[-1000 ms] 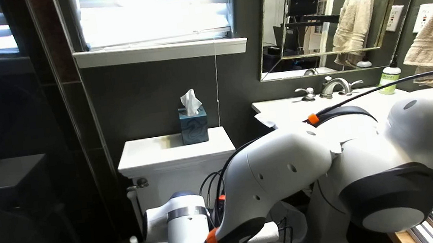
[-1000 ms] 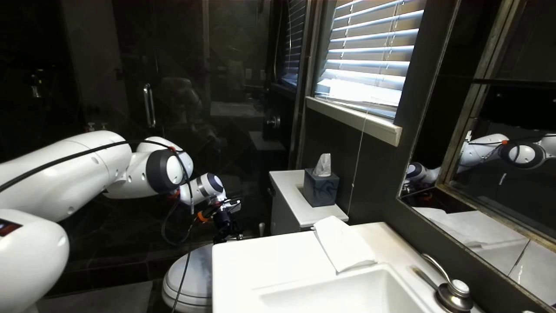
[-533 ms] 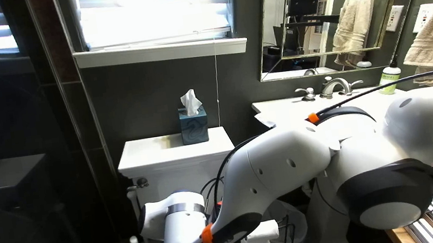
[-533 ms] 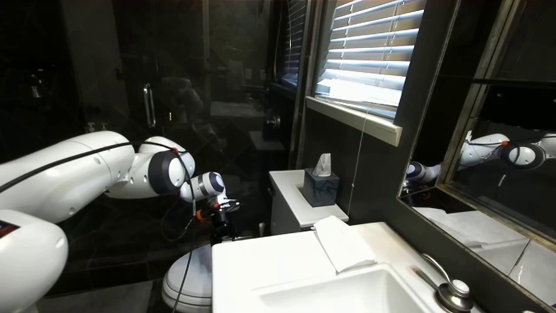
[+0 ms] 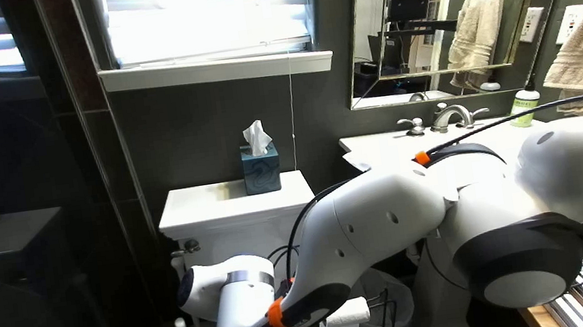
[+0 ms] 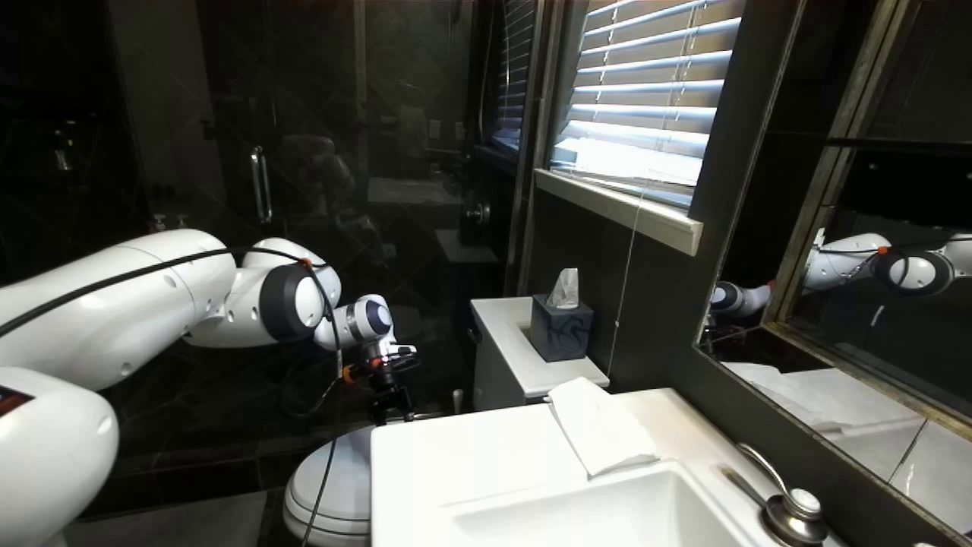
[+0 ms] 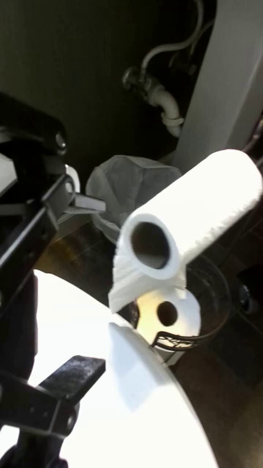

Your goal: Put the tissue roll on the tissue holder

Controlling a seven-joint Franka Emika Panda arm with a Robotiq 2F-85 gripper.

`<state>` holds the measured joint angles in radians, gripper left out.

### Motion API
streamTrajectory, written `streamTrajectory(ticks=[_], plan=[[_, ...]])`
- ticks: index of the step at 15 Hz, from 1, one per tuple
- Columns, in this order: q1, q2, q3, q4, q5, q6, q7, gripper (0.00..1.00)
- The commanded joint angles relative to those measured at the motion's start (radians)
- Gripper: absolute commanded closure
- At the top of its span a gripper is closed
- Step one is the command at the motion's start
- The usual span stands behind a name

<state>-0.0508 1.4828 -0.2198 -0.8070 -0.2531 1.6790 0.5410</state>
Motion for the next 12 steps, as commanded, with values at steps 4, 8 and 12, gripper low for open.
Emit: streamTrajectory(ticks=[4, 8, 12], plan=[[-0.012, -0.023, -0.026, 0.012, -0.036, 0.185, -0.092, 0.0], [0.005, -0.038, -0.048, 0.0, -0.071, 0.201, -0.13, 0.0], [0.032, -0.031, -0.056, -0.031, -0.16, 0.259, -0.258, 0.0]])
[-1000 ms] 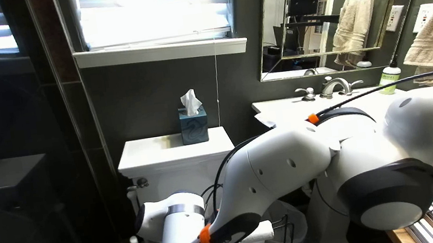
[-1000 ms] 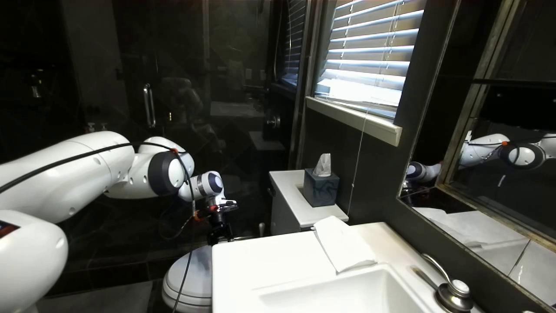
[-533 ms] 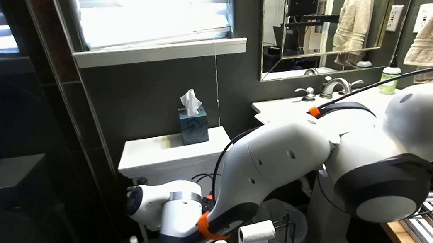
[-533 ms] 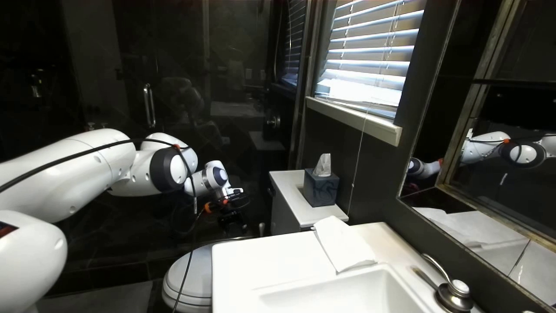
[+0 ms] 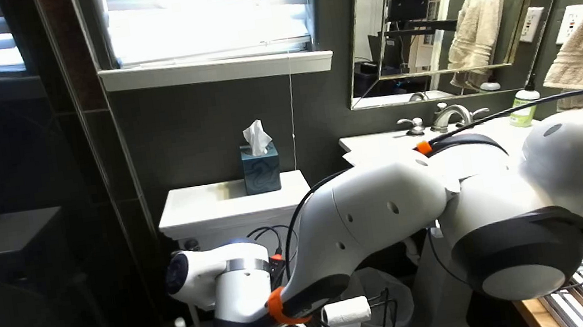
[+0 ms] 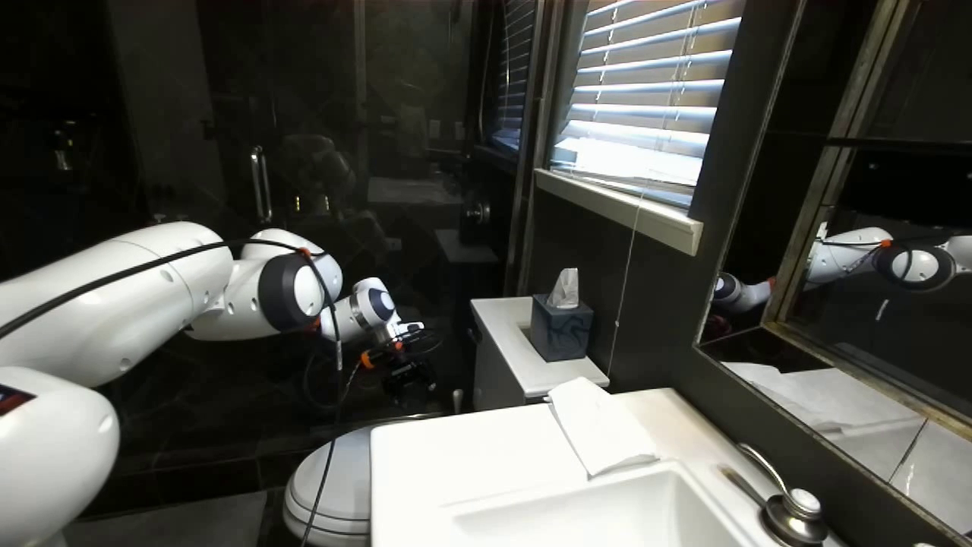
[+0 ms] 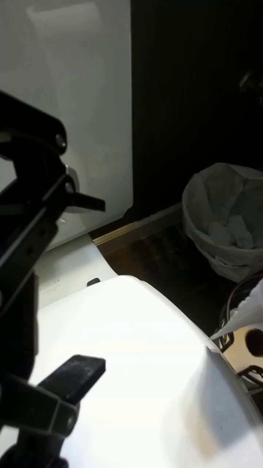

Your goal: Put the tissue roll on the tissue holder

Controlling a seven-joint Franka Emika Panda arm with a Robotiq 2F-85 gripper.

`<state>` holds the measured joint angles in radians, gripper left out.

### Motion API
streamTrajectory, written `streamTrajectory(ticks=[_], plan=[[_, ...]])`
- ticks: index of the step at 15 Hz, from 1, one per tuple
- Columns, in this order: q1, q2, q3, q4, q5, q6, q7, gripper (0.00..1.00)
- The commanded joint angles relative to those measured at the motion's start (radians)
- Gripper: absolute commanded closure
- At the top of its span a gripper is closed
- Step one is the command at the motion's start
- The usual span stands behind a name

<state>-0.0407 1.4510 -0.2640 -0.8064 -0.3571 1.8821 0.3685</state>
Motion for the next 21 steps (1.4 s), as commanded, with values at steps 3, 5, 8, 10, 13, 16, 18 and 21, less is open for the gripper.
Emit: streamTrajectory(ticks=[3, 5, 8, 10, 13, 16, 18, 21], plan=[[0.022, -0.001, -0.002, -0.065, -0.092, 0.209, -0.152, 0.34], [0.006, -0.006, 0.016, -0.098, -0.095, 0.346, -0.201, 0.5], [-0.036, -0.014, 0.062, -0.167, -0.073, 0.536, -0.311, 0.7], [-0.064, -0.036, 0.103, -0.234, -0.072, 0.616, -0.412, 0.84], [-0.108, -0.105, 0.158, -0.361, -0.071, 0.605, -0.577, 1.0], [-0.14, -0.183, 0.194, -0.475, -0.066, 0.54, -0.693, 1.0], [-0.149, -0.249, 0.199, -0.561, -0.067, 0.51, -0.723, 1.0], [-0.168, -0.329, 0.222, -0.66, -0.055, 0.446, -0.784, 1.0]])
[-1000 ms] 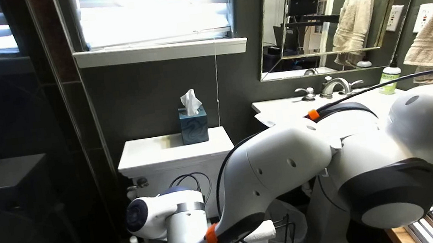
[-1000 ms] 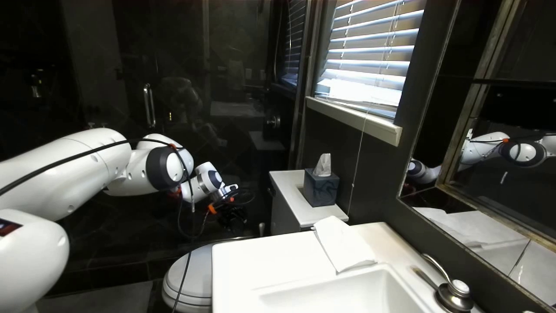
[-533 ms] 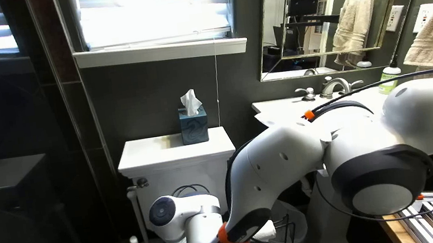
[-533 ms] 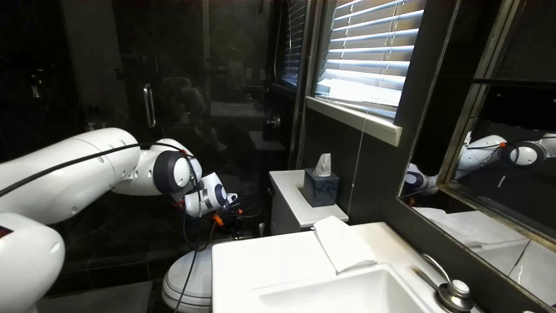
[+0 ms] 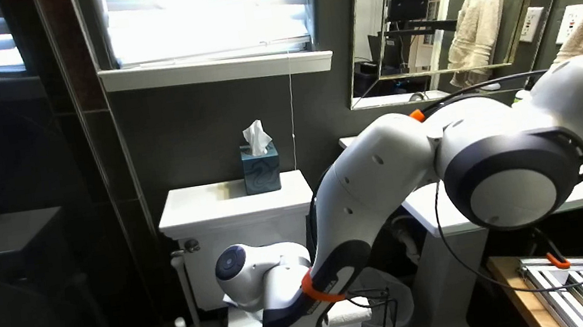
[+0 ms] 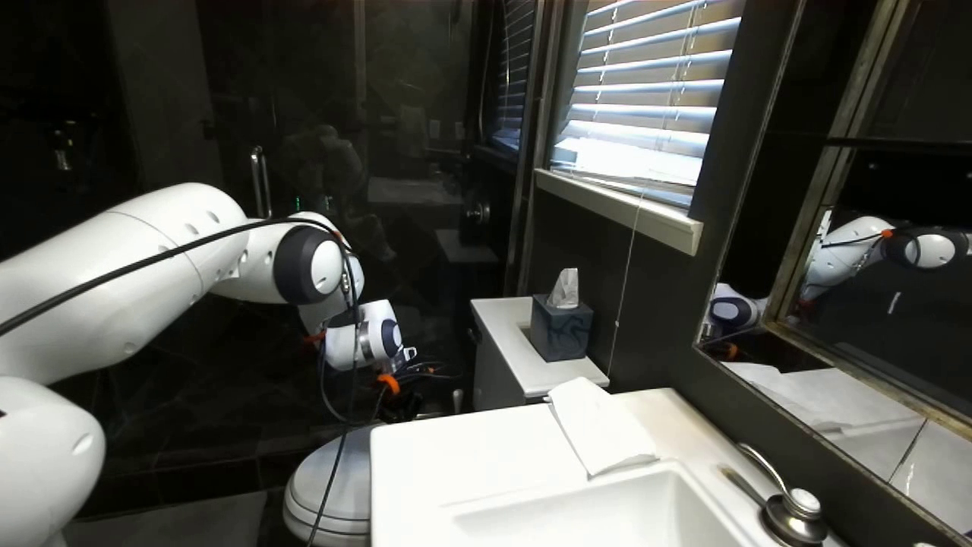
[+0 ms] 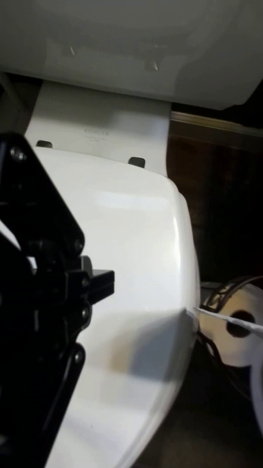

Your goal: Put the tissue roll on the tissue holder

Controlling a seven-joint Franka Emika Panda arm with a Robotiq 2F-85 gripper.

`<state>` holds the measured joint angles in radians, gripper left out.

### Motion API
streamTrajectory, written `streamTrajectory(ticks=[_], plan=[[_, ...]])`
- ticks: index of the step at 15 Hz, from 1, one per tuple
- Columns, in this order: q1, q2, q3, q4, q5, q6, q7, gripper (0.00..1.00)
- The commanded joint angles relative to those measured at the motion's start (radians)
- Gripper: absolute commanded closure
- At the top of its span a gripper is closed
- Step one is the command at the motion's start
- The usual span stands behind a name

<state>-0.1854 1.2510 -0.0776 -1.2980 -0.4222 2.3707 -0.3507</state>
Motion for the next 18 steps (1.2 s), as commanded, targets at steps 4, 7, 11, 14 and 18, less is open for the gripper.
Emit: streamTrajectory(ticks=[4, 7, 11, 14, 18], plan=[[-0.015, -0.218, 0.028, -0.292, 0.051, -0.04, -0.08, 1.0], [-0.016, -0.258, 0.027, -0.354, 0.057, -0.041, -0.083, 1.0], [-0.023, -0.296, 0.028, -0.429, 0.058, -0.028, -0.09, 1.0], [-0.017, -0.319, 0.02, -0.476, 0.055, -0.028, -0.077, 1.0], [-0.017, -0.329, 0.013, -0.504, 0.058, -0.044, -0.073, 1.0]])
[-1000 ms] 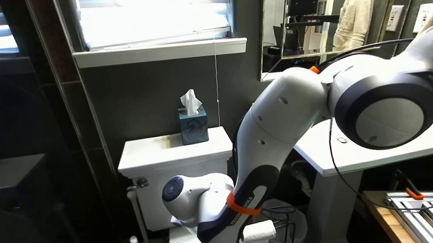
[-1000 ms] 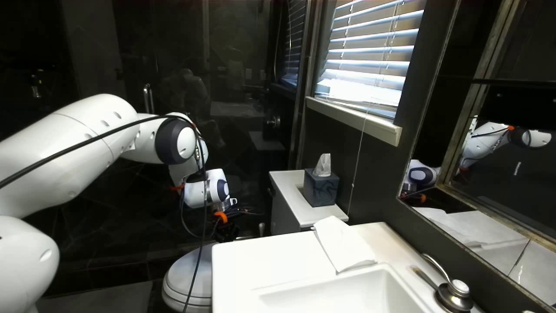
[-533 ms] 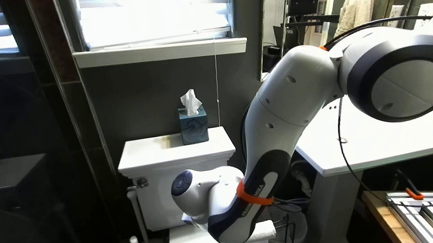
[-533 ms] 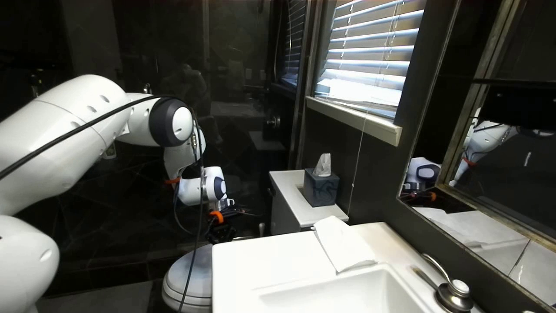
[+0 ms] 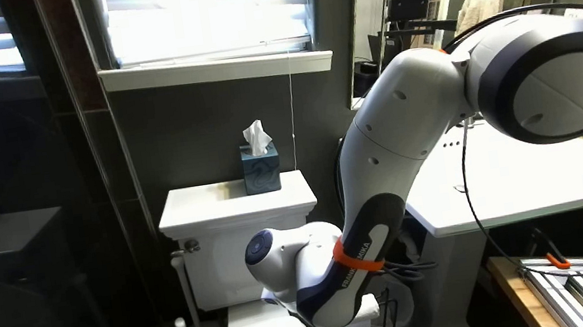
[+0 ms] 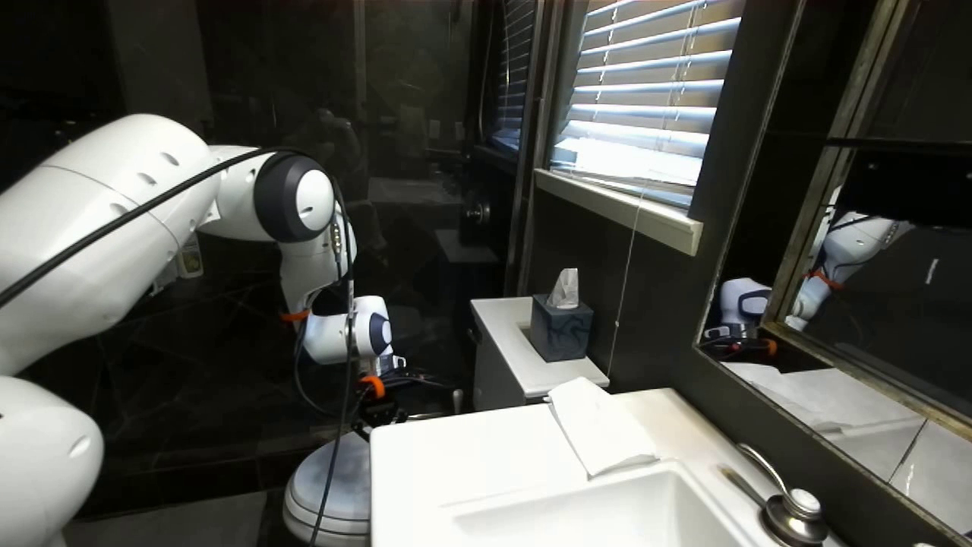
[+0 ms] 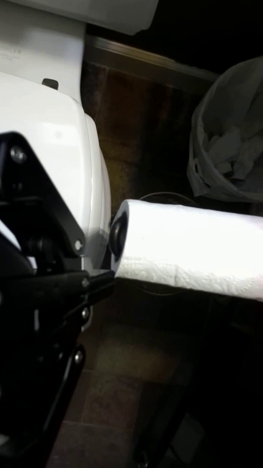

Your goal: Put the tissue roll on the tissue holder

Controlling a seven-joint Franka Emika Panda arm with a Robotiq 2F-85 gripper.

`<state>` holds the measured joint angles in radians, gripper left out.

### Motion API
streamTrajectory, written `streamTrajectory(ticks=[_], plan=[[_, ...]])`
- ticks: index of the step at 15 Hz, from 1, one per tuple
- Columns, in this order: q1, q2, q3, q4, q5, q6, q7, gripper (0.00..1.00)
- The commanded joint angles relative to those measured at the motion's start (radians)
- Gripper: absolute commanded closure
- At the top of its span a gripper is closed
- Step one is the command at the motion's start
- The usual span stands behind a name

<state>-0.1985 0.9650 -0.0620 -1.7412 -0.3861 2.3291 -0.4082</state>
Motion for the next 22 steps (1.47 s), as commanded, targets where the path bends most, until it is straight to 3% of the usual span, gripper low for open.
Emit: streamTrajectory(ticks=[1, 7, 11, 12, 18, 22], plan=[[-0.005, -0.045, -0.003, -0.067, 0.024, -0.005, -0.016, 1.0], [-0.023, -0.033, 0.001, -0.072, 0.041, -0.023, -0.028, 1.0], [-0.006, -0.09, -0.035, -0.182, 0.007, 0.075, 0.035, 1.0], [-0.01, -0.019, -0.022, -0.074, 0.024, 0.015, 0.003, 1.0], [-0.009, -0.021, -0.026, -0.081, 0.023, 0.023, 0.004, 1.0], [0.035, -0.053, -0.036, -0.13, -0.05, 0.093, -0.023, 1.0]])
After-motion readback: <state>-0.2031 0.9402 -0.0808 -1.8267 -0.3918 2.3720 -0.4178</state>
